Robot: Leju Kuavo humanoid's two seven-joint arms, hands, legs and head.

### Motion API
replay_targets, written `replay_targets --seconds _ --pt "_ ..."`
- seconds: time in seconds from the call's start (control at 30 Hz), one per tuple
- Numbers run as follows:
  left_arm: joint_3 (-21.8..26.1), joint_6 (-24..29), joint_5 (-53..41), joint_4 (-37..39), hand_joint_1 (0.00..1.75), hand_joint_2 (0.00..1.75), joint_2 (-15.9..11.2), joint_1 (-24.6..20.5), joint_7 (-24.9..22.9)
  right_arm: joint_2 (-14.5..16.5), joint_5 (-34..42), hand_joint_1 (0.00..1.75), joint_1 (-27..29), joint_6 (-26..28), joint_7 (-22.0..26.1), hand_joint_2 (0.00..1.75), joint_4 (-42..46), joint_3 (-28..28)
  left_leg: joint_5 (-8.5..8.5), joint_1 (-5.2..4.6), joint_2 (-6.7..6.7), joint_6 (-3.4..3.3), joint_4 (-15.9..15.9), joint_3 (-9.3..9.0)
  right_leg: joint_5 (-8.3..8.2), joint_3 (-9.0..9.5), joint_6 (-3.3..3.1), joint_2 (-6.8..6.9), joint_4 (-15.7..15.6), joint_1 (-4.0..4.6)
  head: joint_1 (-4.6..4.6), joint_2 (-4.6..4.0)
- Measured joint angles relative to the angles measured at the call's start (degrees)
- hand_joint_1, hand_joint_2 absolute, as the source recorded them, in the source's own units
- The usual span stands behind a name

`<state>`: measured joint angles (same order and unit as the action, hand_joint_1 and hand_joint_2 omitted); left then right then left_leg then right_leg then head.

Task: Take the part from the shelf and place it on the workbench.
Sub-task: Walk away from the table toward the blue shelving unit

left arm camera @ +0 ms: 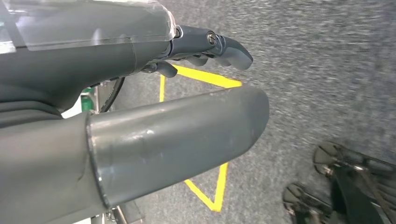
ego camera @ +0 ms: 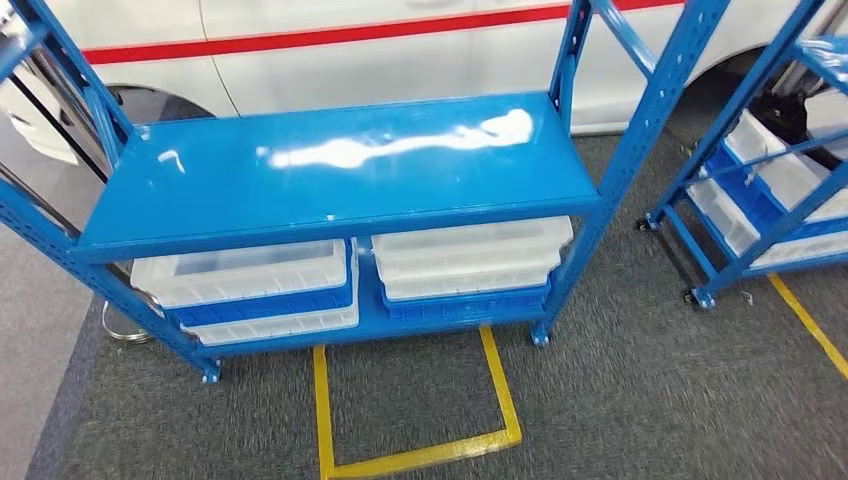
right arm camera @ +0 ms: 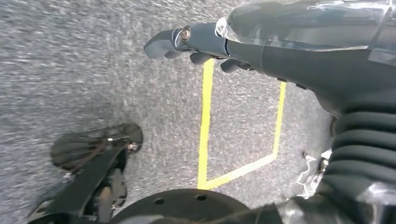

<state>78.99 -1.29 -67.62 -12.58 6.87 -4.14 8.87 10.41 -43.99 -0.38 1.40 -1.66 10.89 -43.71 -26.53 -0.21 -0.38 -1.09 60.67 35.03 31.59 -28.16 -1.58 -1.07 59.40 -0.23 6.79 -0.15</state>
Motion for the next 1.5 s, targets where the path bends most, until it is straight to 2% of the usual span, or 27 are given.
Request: replay_targets --seconds 0.1,0.17,0.2,0.27,0.3,0.33,0.37,0.43,0.5,0.6,0.67,0.73,0.8,0.83,0.87,0.93,1.0,1.07,1.17,1.2,1.27,1.33,1.37,1.4,1.43,1.47,1.5 --pt "0.01 0.05 -0.01 0.01 0.00 0.00 -0.07 0.02 -0.05 0.09 -0.17 0.00 -0.29 -0.06 0.00 0.00 -0.02 -0.01 0.30 -0.10 -0.08 -0.95 -1.86 -1.29 0.06 0.87 1.09 -0.03 0.47 0.06 -0.01 0.00" --pt "0.01 0.05 -0.01 0.01 0.00 0.00 -0.02 0.06 -0.10 0.08 -0.24 0.00 -0.32 -0.08 -0.01 0.00 -0.01 -0.01 0.42 0.26 -0.02 -1.44 -2.95 -2.91 0.46 0.25 1.60 0.21 3.00 0.08 0.00 0.00" --pt "0.01 0.04 -0.01 0.01 0.00 0.00 0.01 0.03 -0.10 0.08 -0.25 0.00 -0.37 -0.07 -0.01 0.00 -0.01 -0.01 0.35 0.36 0.03 -1.59 -3.26 -3.49 1.39 -1.27 1.82 0.33 5.64 0.00 0.00 0.00" --pt "0.00 0.03 -0.01 0.01 0.00 0.00 0.01 -0.03 -0.09 0.07 -0.25 0.00 -0.50 -0.08 -0.01 0.00 -0.01 -0.02 -0.16 0.35 0.06 -1.78 -3.37 -3.96 4.20 -5.90 2.31 0.45 12.27 -0.17 -0.02 0.00" --pt "0.00 0.03 -0.01 0.01 0.00 0.00 0.02 -0.05 -0.09 0.07 -0.25 0.00 -0.53 -0.08 -0.01 0.00 -0.01 -0.03 -0.51 0.34 0.07 -1.78 -3.36 -4.25 5.25 -7.97 2.54 0.51 14.60 -0.27 -0.02 0.00" --pt "0.00 0.02 -0.01 0.01 0.00 0.00 0.02 -0.05 -0.09 0.06 -0.24 0.00 -0.52 -0.07 -0.03 0.00 -0.01 -0.07 -0.94 0.34 0.05 -1.73 -3.35 -4.72 5.24 -9.23 2.70 0.58 15.26 -0.35 -0.03 0.00" --pt "0.01 0.01 -0.01 0.01 0.00 0.00 0.04 -0.03 -0.08 0.06 -0.24 0.00 -0.46 -0.05 -0.04 0.00 -0.01 -0.15 -1.42 0.35 0.03 -1.64 -3.35 -5.35 3.94 -9.54 2.77 0.65 14.07 -0.41 -0.02 0.00" --pt "0.02 -0.02 -0.02 0.02 0.00 0.00 0.13 0.13 -0.08 0.05 -0.21 0.00 -0.22 -0.03 -0.08 0.00 -0.01 -0.36 -2.52 0.34 0.00 -1.26 -3.33 -6.78 -1.55 -8.04 2.52 0.84 7.26 -0.46 0.01 0.00" --pt "0.02 -0.04 -0.07 0.03 0.00 0.00 0.22 0.19 -0.07 0.03 -0.20 0.00 -0.10 -0.01 -0.13 0.00 -0.02 -0.56 -3.59 0.22 -0.02 -0.55 -3.10 -7.54 -4.09 -6.77 1.93 1.03 2.09 -0.19 0.00 0.00" --pt "0.00 -0.06 -0.11 0.03 0.00 0.00 0.23 -0.06 -0.01 0.02 -0.20 0.00 -0.22 0.01 -0.18 0.00 -0.01 -0.83 -4.36 0.10 0.07 0.58 -2.32 -8.07 -4.12 -6.05 0.76 0.99 1.08 -0.11 -0.04 0.00" --pt "0.00 -0.07 -0.18 0.04 0.00 0.00 0.25 -0.17 0.13 0.03 -0.21 0.00 -0.22 0.01 -0.22 0.00 -0.01 -0.93 -5.15 0.21 0.11 1.16 -0.20 -7.67 -3.96 -4.89 0.04 0.99 0.63 -0.34 -0.06 0.00" --pt "-0.01 -0.07 -0.30 0.05 0.00 0.00 0.34 -0.23 0.35 0.04 -0.22 0.00 -0.28 -0.03 -0.27 0.00 -0.01 -0.97 -7.73 0.49 0.14 1.72 5.49 -4.61 -3.40 -3.98 -0.45 1.01 0.35 -0.40 -0.09 0.00" --pt "-0.02 -0.07 -0.42 0.05 0.00 0.00 0.39 -0.23 0.55 0.04 -0.24 0.00 -0.34 -0.04 -0.31 0.00 -0.01 -1.02 -10.34 0.69 0.16 2.07 11.85 -0.14 -2.68 -3.35 -0.55 0.95 0.35 -0.34 -0.09 0.00" --pt "-0.02 -0.06 -0.46 0.05 0.00 0.00 0.39 -0.19 0.63 0.04 -0.24 0.00 -0.35 -0.03 -0.33 0.00 -0.01 -1.05 -10.29 0.74 0.16 2.14 13.13 1.33 -2.24 -2.87 -0.51 0.89 0.36 -0.32 -0.10 0.00" --pt "-0.02 -0.05 -0.50 0.05 0.00 0.00 0.39 -0.11 0.67 0.04 -0.26 0.00 -0.34 -0.02 -0.33 0.00 -0.01 -1.09 -8.93 0.77 0.16 2.12 12.34 1.81 -1.78 -2.26 -0.46 0.84 0.36 -0.31 -0.10 0.00" --pt "-0.02 -0.03 -0.54 0.05 0.00 0.00 0.38 0.11 0.70 0.04 -0.30 0.00 -0.23 0.00 -0.34 0.00 -0.02 -1.18 -3.47 0.72 0.17 1.63 5.84 0.45 -0.71 -0.89 -0.25 0.77 0.28 -0.32 -0.09 0.00" --pt "-0.02 -0.02 -0.56 0.05 0.00 0.00 0.37 0.23 0.73 0.08 -0.34 0.00 -0.25 0.00 -0.36 0.00 -0.09 -1.24 -0.66 0.24 0.21 0.87 0.66 -0.43 -0.01 -0.17 0.12 0.72 0.09 -0.40 -0.08 0.00" --pt "-0.03 0.01 -0.57 0.05 0.00 0.00 0.36 0.36 0.77 0.10 -0.37 0.00 -0.45 -0.01 -0.37 0.00 -0.15 -1.27 -0.42 -0.24 0.24 0.11 -0.51 -0.28 0.14 0.05 0.76 0.60 -0.04 -0.42 -0.07 0.00" --pt "-0.03 0.03 -0.60 0.05 0.00 0.00 0.36 0.62 0.76 0.10 -0.38 0.00 -0.53 0.00 -0.37 0.00 -0.14 -1.29 0.21 0.11 0.14 -0.94 -2.29 -2.11 0.13 0.68 1.62 0.67 0.69 -0.27 -0.05 0.00" --pt "-0.03 0.02 -0.61 0.05 0.00 0.00 0.37 0.60 0.75 0.09 -0.38 0.00 -0.54 0.01 -0.37 0.00 -0.14 -1.30 0.22 0.27 0.11 -1.17 -2.79 -2.87 0.31 0.34 1.79 0.73 1.81 -0.27 -0.03 0.00" --pt "-0.04 0.05 -0.63 0.05 0.00 0.00 0.39 0.50 0.77 0.08 -0.39 0.00 -0.59 0.03 -0.36 0.00 -0.14 -1.30 0.06 0.33 0.16 -1.55 -3.25 -3.68 1.83 -2.57 2.07 0.76 6.88 -0.39 -0.02 0.00" --pt "-0.05 0.12 -0.72 0.05 0.00 0.00 0.39 0.32 0.80 0.08 -0.47 0.00 -0.66 0.09 -0.35 0.87 -0.14 -1.30 -0.35 0.34 0.17 -1.82 -3.33 -4.15 4.42 -7.18 2.43 0.77 13.16 -0.53 -0.03 0.00" --pt "-0.06 0.14 -0.76 0.05 0.00 0.00 0.39 0.25 0.83 0.08 -0.51 0.00 -0.68 0.13 -0.35 1.31 -0.14 -1.31 -0.63 0.34 0.15 -1.82 -3.32 -4.46 4.81 -8.86 2.63 0.78 14.76 -0.59 -0.03 0.00" --pt "-0.06 0.13 -0.80 0.05 0.00 0.00 0.38 0.20 0.86 0.08 -0.55 0.00 -0.66 0.16 -0.36 1.75 -0.14 -1.32 -0.98 0.35 0.11 -1.79 -3.32 -4.87 4.00 -9.65 2.75 0.79 14.61 -0.63 -0.03 0.00" --pt "-0.07 0.08 -0.86 0.05 0.00 0.00 0.38 0.19 0.91 0.08 -0.57 0.00 -0.63 0.19 -0.38 1.75 -0.14 -1.33 -1.36 0.36 0.08 -1.69 -3.30 -5.41 1.88 -9.42 2.77 0.80 12.52 -0.64 -0.02 0.00" --pt "-0.08 0.02 -0.96 0.05 0.00 0.00 0.38 0.22 0.98 0.07 -0.57 0.00 -0.59 0.23 -0.41 1.75 -0.14 -1.35 -1.78 0.36 0.05 -1.51 -3.28 -6.00 -1.04 -8.47 2.67 0.82 9.05 -0.65 -0.02 0.00" --pt "-0.09 -0.04 -1.08 0.05 0.00 0.00 0.39 0.28 1.07 0.07 -0.56 0.00 -0.52 0.32 -0.54 1.75 -0.14 -1.39 -2.20 0.31 0.05 -1.25 -3.19 -6.49 -3.08 -7.52 2.47 0.86 5.69 -0.59 -0.02 0.00"
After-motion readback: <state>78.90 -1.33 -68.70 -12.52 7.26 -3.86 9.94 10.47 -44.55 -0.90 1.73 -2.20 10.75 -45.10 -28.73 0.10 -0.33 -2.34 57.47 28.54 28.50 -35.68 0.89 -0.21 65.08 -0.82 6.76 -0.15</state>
